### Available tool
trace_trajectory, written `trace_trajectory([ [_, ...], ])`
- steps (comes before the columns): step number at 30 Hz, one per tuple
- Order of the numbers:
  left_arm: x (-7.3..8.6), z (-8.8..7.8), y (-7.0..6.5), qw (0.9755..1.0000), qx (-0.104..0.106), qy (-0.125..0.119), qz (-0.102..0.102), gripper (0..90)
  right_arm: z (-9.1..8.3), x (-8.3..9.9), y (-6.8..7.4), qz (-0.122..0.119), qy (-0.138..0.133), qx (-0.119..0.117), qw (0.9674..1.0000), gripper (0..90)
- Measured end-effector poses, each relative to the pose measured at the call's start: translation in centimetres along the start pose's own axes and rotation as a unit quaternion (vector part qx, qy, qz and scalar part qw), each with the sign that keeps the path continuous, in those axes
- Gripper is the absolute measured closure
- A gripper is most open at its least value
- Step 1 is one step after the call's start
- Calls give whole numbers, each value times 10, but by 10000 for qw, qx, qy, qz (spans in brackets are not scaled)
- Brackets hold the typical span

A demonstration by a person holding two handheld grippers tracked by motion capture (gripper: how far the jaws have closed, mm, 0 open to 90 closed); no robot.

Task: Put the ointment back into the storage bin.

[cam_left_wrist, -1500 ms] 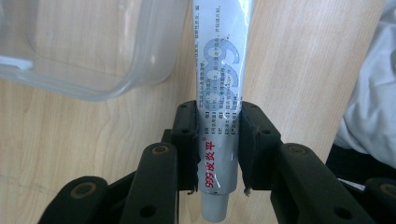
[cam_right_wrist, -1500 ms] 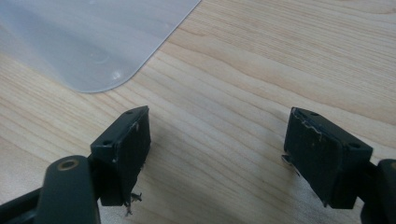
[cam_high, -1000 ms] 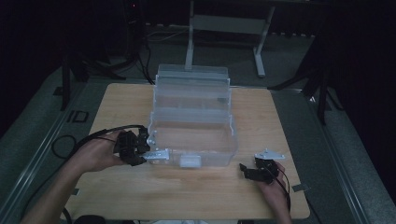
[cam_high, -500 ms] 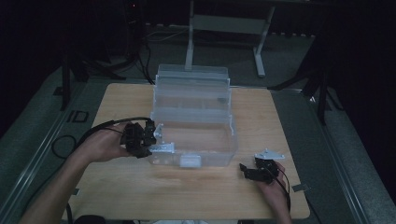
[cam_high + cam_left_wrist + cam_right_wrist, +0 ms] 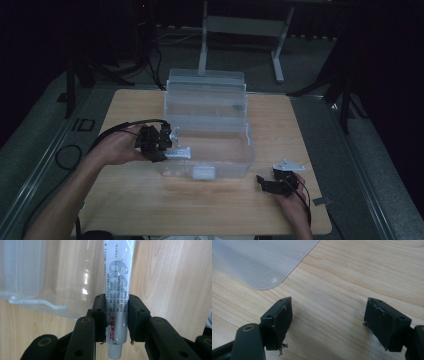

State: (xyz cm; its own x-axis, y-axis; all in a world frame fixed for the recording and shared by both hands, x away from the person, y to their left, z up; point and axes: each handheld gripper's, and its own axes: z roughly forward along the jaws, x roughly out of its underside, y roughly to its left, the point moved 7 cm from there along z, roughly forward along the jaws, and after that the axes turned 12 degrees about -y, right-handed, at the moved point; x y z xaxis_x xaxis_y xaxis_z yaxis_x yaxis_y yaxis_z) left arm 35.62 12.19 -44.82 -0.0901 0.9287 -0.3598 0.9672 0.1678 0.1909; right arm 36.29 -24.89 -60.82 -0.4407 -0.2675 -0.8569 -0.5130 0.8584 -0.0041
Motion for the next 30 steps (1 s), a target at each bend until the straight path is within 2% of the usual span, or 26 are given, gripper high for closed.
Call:
trace_trajectory([
  [4,-5,0,4,9999,-7,21,102,707,0,0,0,2,1,1,10000,224],
  [13,-13,6,8,9999,50,-117,46,707,0,0,0,1,1,2,10000,224],
  [30,-18,21,19,9998,175,-77,-37,706,0,0,0,1,-4,2,10000,224],
])
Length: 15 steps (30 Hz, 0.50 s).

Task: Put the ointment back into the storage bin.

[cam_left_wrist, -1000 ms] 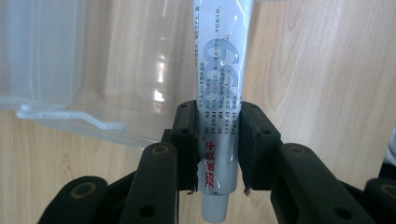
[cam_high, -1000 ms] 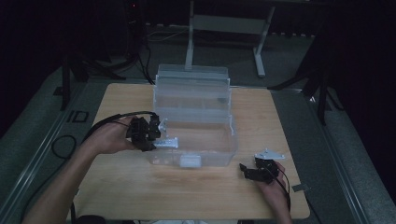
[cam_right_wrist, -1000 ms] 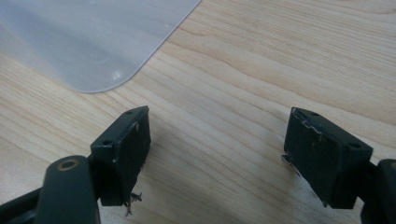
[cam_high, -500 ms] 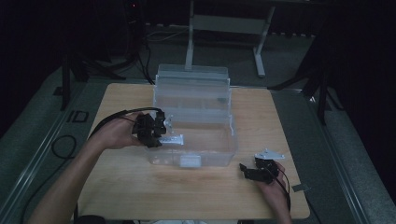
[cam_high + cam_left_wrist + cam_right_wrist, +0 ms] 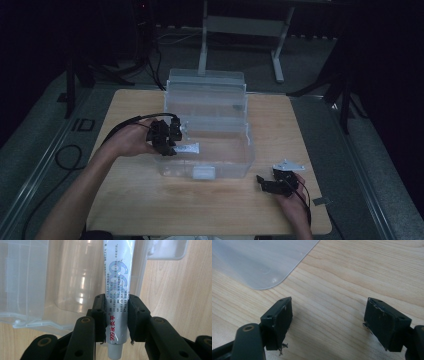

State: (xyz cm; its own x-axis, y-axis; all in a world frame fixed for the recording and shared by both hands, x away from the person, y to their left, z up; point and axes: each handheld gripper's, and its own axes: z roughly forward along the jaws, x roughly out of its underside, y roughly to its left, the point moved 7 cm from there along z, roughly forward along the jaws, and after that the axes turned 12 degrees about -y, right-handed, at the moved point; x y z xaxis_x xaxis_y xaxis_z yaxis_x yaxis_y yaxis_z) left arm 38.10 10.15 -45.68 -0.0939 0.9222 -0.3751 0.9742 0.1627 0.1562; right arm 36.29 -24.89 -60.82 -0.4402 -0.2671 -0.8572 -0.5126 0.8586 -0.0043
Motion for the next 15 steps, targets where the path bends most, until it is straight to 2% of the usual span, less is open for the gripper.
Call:
trace_trajectory([
  [8,-1,7,1,10000,63,41,-21,706,0,0,0,-2,0,-1,10000,224],
  [15,1,12,4,9998,70,179,-20,706,0,0,0,-2,0,-1,10000,224],
])
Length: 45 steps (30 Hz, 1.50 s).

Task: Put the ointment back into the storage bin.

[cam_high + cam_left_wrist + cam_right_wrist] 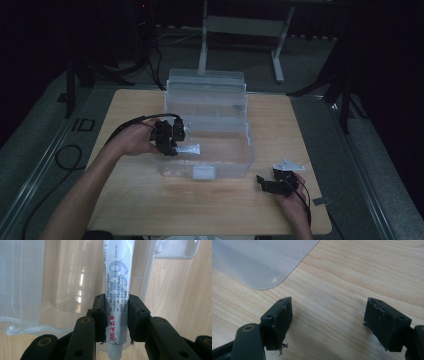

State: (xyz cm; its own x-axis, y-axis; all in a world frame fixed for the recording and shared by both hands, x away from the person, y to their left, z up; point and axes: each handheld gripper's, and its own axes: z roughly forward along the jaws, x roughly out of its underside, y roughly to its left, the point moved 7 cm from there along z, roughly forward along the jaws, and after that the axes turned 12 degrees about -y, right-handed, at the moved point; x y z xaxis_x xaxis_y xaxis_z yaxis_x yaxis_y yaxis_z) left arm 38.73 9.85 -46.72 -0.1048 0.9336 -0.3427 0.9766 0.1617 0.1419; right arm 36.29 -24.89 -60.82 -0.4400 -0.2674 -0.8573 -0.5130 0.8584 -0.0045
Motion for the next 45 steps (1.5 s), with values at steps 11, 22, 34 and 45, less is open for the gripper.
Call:
trace_trajectory([
  [11,1,7,4,10000,7,50,-64,706,0,0,0,0,0,1,10000,224],
  [22,3,13,6,9998,21,191,-110,703,0,0,0,1,1,1,10000,224],
  [34,4,0,13,9983,-151,-82,-548,485,0,0,0,-5,3,-9,10000,220],
  [45,9,-11,6,9976,-421,15,-547,433,0,0,0,-7,1,-9,10000,219],
])
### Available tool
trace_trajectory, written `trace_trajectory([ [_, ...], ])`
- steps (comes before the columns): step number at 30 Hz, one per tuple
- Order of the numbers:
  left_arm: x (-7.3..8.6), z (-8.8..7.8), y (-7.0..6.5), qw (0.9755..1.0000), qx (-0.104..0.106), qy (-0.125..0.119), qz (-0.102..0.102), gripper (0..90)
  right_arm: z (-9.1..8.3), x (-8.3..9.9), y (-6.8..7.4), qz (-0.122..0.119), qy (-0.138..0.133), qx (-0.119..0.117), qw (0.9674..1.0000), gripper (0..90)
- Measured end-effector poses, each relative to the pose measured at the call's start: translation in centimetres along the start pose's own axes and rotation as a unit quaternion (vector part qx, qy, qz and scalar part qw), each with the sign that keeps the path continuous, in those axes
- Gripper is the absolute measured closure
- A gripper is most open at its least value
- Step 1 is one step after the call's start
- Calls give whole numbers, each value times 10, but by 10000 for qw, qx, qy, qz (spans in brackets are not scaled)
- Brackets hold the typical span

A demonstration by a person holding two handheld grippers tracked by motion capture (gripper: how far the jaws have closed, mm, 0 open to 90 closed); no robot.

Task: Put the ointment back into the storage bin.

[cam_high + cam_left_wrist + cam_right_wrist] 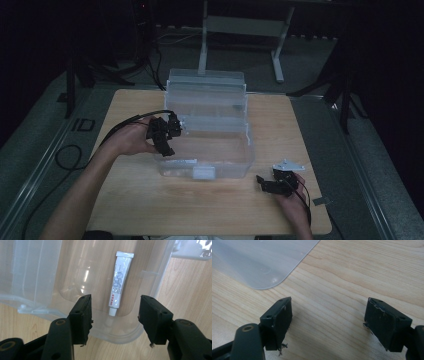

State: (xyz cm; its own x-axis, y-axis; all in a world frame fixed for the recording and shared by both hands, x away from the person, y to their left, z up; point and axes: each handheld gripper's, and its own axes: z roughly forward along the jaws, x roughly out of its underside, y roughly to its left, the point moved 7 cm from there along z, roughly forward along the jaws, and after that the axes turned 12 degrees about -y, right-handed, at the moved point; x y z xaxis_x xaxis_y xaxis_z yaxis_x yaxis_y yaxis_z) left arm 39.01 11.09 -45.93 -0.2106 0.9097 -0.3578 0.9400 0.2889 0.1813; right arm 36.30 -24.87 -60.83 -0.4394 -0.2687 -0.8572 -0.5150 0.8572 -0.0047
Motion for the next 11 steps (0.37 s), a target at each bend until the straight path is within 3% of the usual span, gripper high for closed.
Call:
trace_trajectory([
  [11,1,-21,-8,9994,-316,-125,-3,394,0,0,0,2,1,1,10000,219],
])
